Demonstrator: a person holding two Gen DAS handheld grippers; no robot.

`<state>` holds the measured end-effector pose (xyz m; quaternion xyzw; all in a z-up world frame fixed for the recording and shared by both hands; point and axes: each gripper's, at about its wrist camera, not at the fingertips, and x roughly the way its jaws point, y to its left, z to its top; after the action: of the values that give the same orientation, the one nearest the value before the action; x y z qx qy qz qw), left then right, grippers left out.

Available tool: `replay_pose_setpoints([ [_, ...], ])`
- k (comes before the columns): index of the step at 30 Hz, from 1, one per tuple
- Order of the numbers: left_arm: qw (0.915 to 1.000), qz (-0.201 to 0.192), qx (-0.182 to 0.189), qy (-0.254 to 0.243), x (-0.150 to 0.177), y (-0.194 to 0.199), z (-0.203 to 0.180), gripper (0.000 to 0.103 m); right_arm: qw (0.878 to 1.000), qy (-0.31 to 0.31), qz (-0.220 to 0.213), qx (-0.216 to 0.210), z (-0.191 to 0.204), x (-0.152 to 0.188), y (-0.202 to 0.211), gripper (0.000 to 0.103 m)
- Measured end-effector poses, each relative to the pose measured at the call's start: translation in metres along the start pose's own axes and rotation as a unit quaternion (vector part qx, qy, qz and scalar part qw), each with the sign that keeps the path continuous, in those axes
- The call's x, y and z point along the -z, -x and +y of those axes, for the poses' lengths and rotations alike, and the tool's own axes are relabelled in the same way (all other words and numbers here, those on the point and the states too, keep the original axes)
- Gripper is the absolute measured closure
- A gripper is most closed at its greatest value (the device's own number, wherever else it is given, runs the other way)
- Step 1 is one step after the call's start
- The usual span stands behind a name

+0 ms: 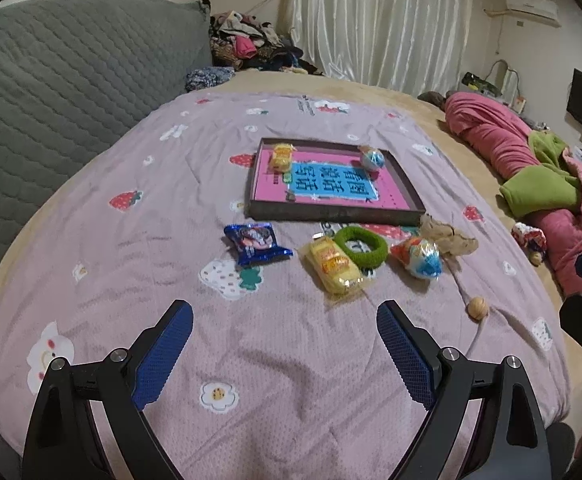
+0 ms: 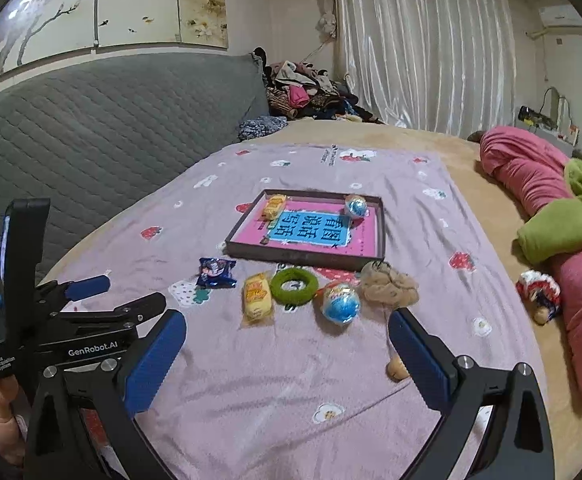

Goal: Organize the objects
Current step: 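Pull both grippers back from the tray toward the remaining loose items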

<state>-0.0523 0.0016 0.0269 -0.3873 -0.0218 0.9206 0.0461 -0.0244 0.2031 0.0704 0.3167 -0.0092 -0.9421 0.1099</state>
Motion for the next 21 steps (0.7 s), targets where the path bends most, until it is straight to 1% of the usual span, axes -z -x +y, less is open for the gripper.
replay_pose_setpoints([
  [2, 1.0000, 0.005, 0.003, -0.002, 0.005, 0.000, -0.001, 0.009, 1.000, -0.005, 0.003, -0.005, -0.003, 0.007, -0.001, 0.001],
  [5, 1.0000, 0.004, -0.003, -0.007, 0.014, 0.001, -0.003, 0.009, 1.000, -0.005, 0.004, 0.006, -0.006, 0.017, -0.001, 0.001],
  [8, 1.0000, 0.004, 0.001, -0.005, 0.023, 0.001, -0.004, 0.009, 1.000, -0.018, 0.021, 0.007, -0.014, 0.027, -0.005, 0.001],
  [12, 0.9999, 0.008, -0.005, -0.014, 0.033, -0.001, -0.007, 0.009, 0.999, -0.020, 0.016, 0.023, -0.019, 0.037, -0.004, 0.001],
  [21, 0.9995, 0.024, 0.011, -0.015, 0.048, -0.011, -0.014, 0.009, 0.999, -0.026, 0.021, 0.037, -0.028, 0.053, -0.009, 0.001],
])
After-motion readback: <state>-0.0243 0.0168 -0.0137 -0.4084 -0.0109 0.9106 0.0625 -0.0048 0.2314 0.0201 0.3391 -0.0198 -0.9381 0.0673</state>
